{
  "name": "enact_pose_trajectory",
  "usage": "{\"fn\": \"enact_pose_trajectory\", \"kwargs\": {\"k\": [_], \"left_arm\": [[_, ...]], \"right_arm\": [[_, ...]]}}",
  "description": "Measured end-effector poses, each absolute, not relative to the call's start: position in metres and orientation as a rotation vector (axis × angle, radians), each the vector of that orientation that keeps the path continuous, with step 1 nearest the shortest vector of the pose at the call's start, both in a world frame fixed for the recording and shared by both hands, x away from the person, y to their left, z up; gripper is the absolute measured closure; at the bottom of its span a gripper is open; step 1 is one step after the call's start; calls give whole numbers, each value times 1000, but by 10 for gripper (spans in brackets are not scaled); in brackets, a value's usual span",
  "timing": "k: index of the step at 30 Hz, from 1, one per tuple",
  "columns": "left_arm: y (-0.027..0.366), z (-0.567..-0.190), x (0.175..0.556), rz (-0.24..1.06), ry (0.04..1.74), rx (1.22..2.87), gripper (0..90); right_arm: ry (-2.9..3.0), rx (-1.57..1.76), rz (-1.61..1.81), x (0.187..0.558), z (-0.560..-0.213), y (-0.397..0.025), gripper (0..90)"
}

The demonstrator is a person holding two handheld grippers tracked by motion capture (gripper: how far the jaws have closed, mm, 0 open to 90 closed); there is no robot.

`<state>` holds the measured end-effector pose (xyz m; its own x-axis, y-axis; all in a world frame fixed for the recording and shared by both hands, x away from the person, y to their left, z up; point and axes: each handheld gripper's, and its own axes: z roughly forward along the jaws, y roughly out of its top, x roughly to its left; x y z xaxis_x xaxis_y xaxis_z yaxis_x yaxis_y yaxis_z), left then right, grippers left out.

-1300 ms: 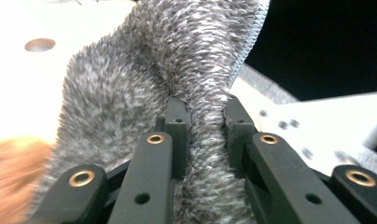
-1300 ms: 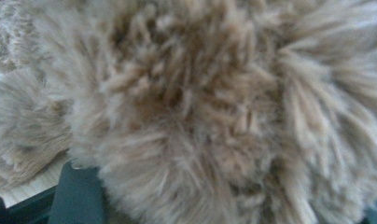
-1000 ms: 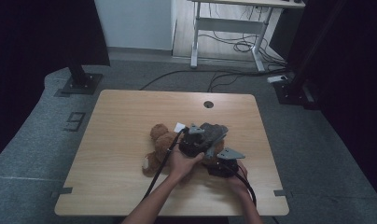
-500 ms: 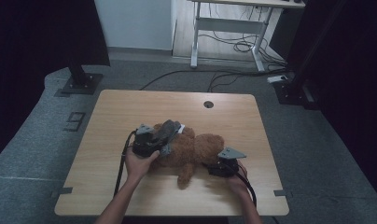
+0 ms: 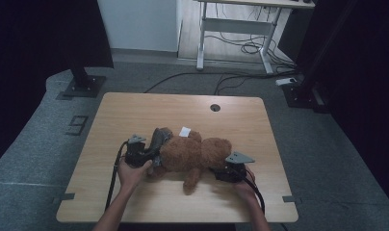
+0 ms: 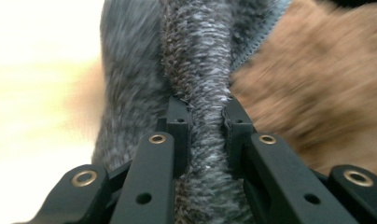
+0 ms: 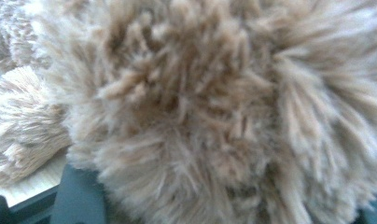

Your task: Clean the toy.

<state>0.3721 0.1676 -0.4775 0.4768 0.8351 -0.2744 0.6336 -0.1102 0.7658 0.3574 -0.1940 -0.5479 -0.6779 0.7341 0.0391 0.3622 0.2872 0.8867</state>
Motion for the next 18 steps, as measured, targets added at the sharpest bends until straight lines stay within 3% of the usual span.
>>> {"fn": "enact_pose_trajectory", "kwargs": {"k": [8, 15, 18], "left_arm": [[107, -412, 373, 359, 1019, 1866, 764], [61, -443, 407, 318, 1081, 1997, 758], [66, -460, 409, 290, 1079, 1960, 760]], "right_arm": [[2141, 965, 1315, 365, -548, -186, 340], [2157, 916, 1326, 367, -548, -189, 281], [2168, 969, 1331, 370, -548, -192, 171]]}}
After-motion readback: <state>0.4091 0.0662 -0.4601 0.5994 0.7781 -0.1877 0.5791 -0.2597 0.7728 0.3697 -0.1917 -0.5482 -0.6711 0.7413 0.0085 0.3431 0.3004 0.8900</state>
